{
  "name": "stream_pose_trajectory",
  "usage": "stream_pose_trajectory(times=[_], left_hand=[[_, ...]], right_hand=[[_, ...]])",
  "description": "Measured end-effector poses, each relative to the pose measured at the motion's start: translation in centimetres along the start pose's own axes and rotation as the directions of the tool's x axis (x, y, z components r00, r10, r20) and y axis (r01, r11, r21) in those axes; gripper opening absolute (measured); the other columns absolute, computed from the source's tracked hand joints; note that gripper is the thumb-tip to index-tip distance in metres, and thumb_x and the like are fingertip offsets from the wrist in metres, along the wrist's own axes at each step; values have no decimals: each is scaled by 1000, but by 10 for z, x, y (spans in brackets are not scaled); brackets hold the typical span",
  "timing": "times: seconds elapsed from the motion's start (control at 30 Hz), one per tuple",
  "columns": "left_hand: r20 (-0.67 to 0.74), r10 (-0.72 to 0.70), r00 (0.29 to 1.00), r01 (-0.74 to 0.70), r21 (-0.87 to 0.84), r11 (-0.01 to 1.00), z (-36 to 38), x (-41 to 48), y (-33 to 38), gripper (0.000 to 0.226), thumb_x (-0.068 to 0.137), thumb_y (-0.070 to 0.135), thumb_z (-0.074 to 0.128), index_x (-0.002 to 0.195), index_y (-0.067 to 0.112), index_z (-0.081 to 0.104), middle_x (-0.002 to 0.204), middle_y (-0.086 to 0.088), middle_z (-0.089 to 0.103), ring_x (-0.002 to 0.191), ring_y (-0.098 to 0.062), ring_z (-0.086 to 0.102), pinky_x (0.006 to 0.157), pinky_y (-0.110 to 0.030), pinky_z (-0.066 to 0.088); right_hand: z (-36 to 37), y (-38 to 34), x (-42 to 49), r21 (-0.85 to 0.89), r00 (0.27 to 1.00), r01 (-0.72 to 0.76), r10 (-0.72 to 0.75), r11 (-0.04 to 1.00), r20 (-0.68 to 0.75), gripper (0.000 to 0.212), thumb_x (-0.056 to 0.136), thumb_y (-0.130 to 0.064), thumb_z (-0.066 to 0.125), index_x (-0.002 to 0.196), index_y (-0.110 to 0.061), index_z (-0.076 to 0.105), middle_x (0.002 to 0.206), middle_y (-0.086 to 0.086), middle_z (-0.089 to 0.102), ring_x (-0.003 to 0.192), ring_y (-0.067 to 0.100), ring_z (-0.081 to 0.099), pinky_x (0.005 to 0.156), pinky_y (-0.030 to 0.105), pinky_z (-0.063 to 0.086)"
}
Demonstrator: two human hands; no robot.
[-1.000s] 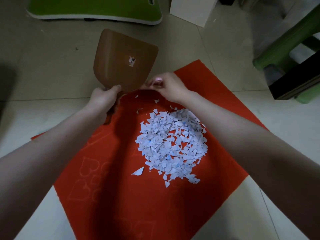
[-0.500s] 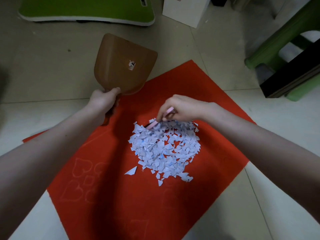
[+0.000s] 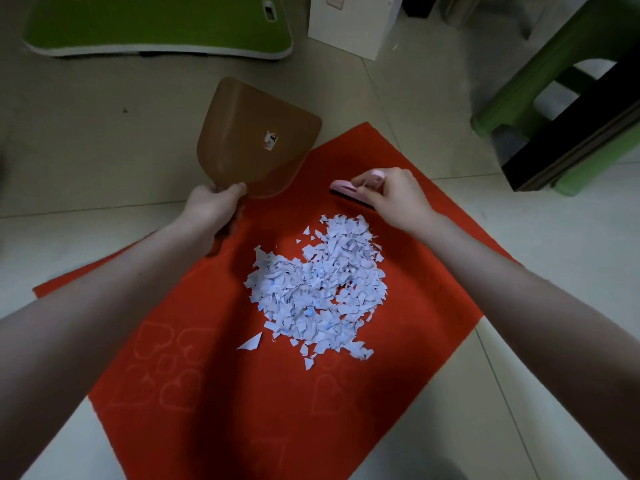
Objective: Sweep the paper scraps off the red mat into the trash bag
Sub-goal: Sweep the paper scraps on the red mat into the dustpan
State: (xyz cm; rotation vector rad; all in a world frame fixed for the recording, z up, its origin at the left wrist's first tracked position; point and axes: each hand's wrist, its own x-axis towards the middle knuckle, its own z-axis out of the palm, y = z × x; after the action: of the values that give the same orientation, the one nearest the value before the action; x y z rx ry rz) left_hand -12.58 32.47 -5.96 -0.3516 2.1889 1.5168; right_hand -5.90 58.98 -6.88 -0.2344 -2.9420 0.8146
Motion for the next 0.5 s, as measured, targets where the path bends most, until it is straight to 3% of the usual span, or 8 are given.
stream_pose_trajectory(times=[0.1, 0.23, 0.4, 0.5], left_hand=[[22, 7, 1000, -7, 14, 1000, 8, -4, -3, 33, 94, 29, 56, 66, 14, 49, 59, -4, 45, 40, -16, 36, 32, -13, 25], [34, 2, 999, -4, 33, 999, 12, -6, -4, 32, 94, 29, 56, 67, 14, 50, 60, -4, 46, 45, -17, 36, 31, -11, 24], [34, 1, 999, -2, 32, 999, 17, -8, -2, 31, 94, 29, 56, 68, 14, 49, 60, -4, 46, 43, -16, 37, 42, -24, 30], [24, 8, 1000, -9, 49, 999, 20, -10, -2, 32, 94, 29, 57, 67, 14, 48, 59, -4, 45, 37, -14, 38, 33, -15, 28]], right_hand=[[8, 1, -3, -36, 994, -106, 105, 994, -26, 21, 89, -34, 61, 99, -20, 72, 101, 6, 72, 98, 30, 64, 78, 37, 50], [14, -11, -24, -47, 997, -72, 74, 996, 36, 28, 90, -42, 58, 102, -20, 72, 93, 4, 73, 86, 24, 67, 70, 30, 48], [19, -28, -43, 19, 990, -31, 29, 999, 139, 20, 89, -35, 62, 105, -30, 71, 97, -1, 73, 88, 20, 66, 73, 33, 50], [8, -34, -42, 85, 990, 16, -28, 996, 136, 21, 85, -26, 63, 104, -29, 72, 98, -3, 73, 89, 17, 66, 80, 39, 53]])
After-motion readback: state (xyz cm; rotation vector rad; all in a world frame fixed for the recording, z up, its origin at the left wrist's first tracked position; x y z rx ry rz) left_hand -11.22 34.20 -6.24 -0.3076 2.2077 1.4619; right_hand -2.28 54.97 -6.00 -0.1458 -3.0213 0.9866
